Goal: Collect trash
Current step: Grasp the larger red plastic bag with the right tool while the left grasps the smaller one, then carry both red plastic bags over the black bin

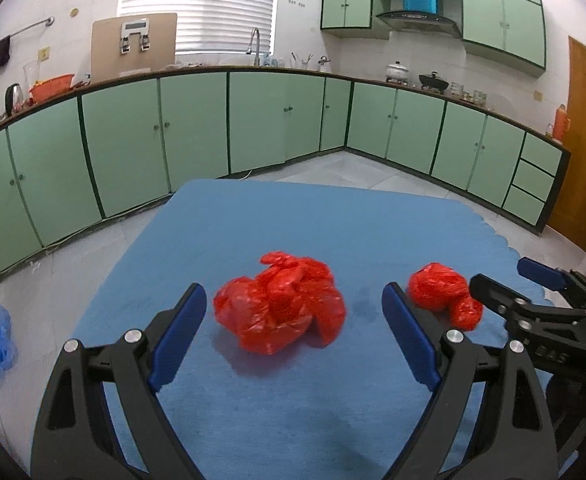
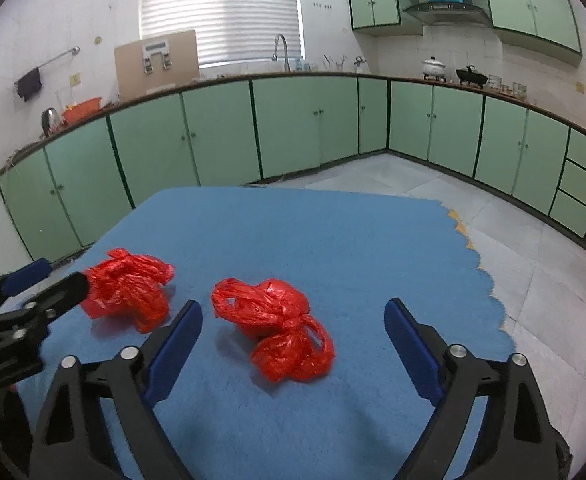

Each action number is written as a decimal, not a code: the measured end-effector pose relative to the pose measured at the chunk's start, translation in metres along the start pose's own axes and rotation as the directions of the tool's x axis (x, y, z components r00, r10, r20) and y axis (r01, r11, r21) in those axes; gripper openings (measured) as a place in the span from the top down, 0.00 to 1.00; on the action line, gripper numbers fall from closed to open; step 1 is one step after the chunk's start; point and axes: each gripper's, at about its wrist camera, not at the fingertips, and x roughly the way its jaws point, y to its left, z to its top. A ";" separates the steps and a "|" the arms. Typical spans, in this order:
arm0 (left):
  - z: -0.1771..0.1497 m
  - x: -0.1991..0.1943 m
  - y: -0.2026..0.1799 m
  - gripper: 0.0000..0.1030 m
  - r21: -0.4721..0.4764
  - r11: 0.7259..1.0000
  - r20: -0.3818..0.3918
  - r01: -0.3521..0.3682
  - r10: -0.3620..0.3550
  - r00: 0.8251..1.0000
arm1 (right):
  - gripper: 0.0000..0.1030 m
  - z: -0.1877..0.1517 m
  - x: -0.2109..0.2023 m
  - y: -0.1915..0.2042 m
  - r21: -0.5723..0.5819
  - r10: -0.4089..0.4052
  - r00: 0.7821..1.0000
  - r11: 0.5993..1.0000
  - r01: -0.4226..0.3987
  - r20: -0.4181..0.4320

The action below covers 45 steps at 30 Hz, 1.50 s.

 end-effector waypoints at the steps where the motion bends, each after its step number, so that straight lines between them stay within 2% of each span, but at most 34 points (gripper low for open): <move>1: 0.000 0.002 0.001 0.16 -0.001 1.000 -0.005 -0.002 0.002 1.000 | 0.17 -0.001 0.004 0.000 0.004 -0.007 1.000 1.000 0.007 -0.008; 5: -0.003 0.012 0.007 0.16 0.002 1.000 -0.029 -0.014 0.014 0.999 | 0.23 -0.003 0.019 0.000 0.009 -0.013 0.998 1.000 0.014 -0.064; 8: -0.006 0.019 0.012 0.16 -0.005 1.000 -0.047 -0.018 0.018 0.999 | 0.31 -0.003 0.030 -0.002 0.023 -0.004 0.994 1.000 0.007 -0.113; 11: -0.007 0.024 0.013 0.16 -0.007 1.000 -0.062 -0.018 0.018 0.998 | 0.43 -0.007 0.042 0.000 0.022 0.023 0.985 1.000 -0.019 -0.173; 16: -0.005 0.032 0.014 0.16 -0.006 1.000 -0.083 -0.007 0.007 0.997 | 0.75 -0.009 0.046 -0.001 0.032 0.055 0.978 0.998 -0.050 -0.202; 19: 0.001 0.041 0.013 0.16 0.003 1.000 -0.093 -0.011 0.011 0.996 | 0.80 -0.009 0.041 -0.005 0.052 0.058 0.982 0.997 -0.049 -0.181; 24: 0.008 0.066 0.011 0.15 0.006 1.000 -0.152 -0.004 0.005 0.988 | 0.80 -0.009 0.022 -0.015 0.052 0.022 0.991 0.999 -0.016 -0.129; 29: 0.010 0.093 0.012 0.17 -0.012 1.000 -0.247 -0.013 0.009 0.969 | 0.80 -0.013 0.012 -0.024 0.049 -0.001 0.993 0.999 0.007 -0.120; 31: 0.011 0.100 0.016 0.33 -0.024 1.000 -0.274 -0.010 0.003 0.962 | 0.80 -0.015 0.010 -0.027 0.052 -0.006 0.993 0.999 0.012 -0.121; 32: 0.011 0.102 0.017 0.37 -0.029 1.000 -0.283 -0.008 -0.001 0.959 | 0.80 -0.014 0.010 -0.028 0.053 -0.007 0.993 0.998 0.013 -0.121; 36: 0.012 0.100 0.019 0.64 -0.036 0.999 -0.272 0.003 -0.013 0.962 | 0.80 -0.013 0.009 -0.028 0.058 -0.009 0.993 0.998 0.015 -0.115; 40: 0.011 0.091 0.018 0.73 -0.047 0.999 -0.247 0.005 -0.016 0.969 | 0.80 -0.011 0.001 -0.030 0.056 -0.008 0.995 0.998 0.014 -0.100; 45: 0.009 0.059 0.011 0.76 -0.057 0.998 -0.190 0.041 -0.051 0.980 | 0.80 -0.013 -0.013 -0.030 0.063 -0.015 0.997 0.998 0.020 -0.075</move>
